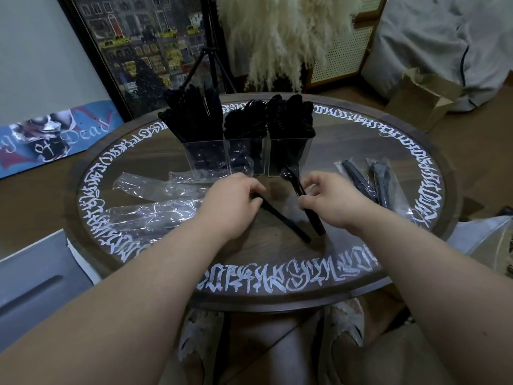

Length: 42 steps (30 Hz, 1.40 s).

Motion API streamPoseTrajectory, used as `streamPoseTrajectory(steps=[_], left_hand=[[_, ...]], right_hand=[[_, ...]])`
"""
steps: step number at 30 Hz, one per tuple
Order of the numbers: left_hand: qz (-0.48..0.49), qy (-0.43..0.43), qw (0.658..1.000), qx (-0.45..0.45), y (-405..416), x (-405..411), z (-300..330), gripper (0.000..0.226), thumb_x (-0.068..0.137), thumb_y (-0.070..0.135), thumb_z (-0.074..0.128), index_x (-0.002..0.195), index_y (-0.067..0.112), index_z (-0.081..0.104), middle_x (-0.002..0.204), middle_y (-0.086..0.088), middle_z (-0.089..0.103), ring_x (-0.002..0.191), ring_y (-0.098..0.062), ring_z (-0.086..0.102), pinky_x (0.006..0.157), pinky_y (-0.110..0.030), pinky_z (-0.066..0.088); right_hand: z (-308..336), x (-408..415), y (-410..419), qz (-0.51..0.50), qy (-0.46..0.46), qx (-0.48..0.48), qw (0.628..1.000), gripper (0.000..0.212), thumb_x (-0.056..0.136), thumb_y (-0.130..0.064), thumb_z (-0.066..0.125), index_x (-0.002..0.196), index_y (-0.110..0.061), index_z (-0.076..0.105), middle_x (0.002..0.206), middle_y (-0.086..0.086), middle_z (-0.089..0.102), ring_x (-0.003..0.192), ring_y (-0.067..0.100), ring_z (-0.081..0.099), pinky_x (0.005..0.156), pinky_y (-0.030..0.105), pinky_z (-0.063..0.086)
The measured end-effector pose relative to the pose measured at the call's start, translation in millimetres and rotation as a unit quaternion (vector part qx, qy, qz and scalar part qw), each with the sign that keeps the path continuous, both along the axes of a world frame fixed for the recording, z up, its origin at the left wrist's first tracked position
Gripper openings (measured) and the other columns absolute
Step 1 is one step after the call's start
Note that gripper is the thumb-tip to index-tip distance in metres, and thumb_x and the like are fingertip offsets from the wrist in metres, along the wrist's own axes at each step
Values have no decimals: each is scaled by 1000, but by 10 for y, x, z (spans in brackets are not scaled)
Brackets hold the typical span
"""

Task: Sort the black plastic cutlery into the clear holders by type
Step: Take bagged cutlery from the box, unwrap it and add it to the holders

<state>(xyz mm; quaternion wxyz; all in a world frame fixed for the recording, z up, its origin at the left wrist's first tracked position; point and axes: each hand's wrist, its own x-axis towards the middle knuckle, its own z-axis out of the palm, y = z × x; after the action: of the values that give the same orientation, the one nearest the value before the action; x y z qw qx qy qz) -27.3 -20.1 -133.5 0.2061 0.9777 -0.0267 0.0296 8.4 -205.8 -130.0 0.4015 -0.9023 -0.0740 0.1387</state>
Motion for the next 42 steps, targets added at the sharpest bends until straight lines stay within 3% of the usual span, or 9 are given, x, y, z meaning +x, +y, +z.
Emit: streamPoseTrajectory(steps=[6,9,16,22,30,33,35,38,42], left_hand=[[-132,32,979,153,-223,84,-166,36,94,28,52,128,39,57,138,13,48,116,-22,37,96,-36,39],[-156,49,971,172,-349,118,-178,33,95,28,51,125,40,58,134,10,49,118,-23,35,93,-38,36],[-184,64,966,170,-540,174,-180,14,93,22,51,101,30,58,114,9,56,113,-20,38,89,-37,34],[-168,5,973,159,-654,166,-144,11,92,19,51,99,27,54,101,10,63,107,-20,45,86,-36,38],[-83,-124,988,49,-657,148,133,11,88,22,61,98,22,67,93,5,65,107,-21,49,89,-41,37],[-47,-146,986,69,-530,107,162,13,87,25,63,100,24,66,105,8,64,111,-21,45,89,-39,36],[4,-147,986,84,-365,77,204,21,87,28,63,108,24,64,116,7,59,116,-23,42,92,-40,36],[72,-97,988,91,-105,50,305,34,91,30,57,125,24,56,128,2,53,122,-26,41,95,-42,36],[61,-27,996,52,117,-25,454,23,97,25,49,115,21,62,112,-2,63,107,-26,55,88,-39,44]], right_hand=[[-47,29,-94,-5,18,-65,998,6,88,-10,53,86,-14,57,78,3,58,63,15,49,52,25,37],[-70,32,-157,-8,26,-62,998,10,90,-7,49,89,-13,57,73,5,61,71,24,65,71,39,56],[-38,16,-346,-21,34,-33,999,16,91,-4,47,101,-9,59,83,18,69,79,29,68,81,48,55],[-3,13,-470,-31,23,-25,999,10,88,-11,51,91,-12,60,95,10,67,84,25,59,78,36,48],[97,-59,-437,-13,-51,-7,999,9,84,-16,64,84,-7,68,74,6,63,71,20,55,60,25,41],[105,-50,-397,-31,-45,6,998,10,85,-15,65,81,-6,68,70,5,58,70,19,51,63,29,41],[132,-62,-379,-42,-22,34,998,8,86,-16,67,82,-8,68,72,2,59,71,17,53,65,29,43],[191,-89,-335,-51,9,81,995,11,86,-14,68,75,-15,65,65,-3,53,62,12,47,54,22,38],[220,-133,-215,-45,14,90,995,17,84,-14,71,69,-19,63,63,-5,53,61,10,47,56,23,37]])
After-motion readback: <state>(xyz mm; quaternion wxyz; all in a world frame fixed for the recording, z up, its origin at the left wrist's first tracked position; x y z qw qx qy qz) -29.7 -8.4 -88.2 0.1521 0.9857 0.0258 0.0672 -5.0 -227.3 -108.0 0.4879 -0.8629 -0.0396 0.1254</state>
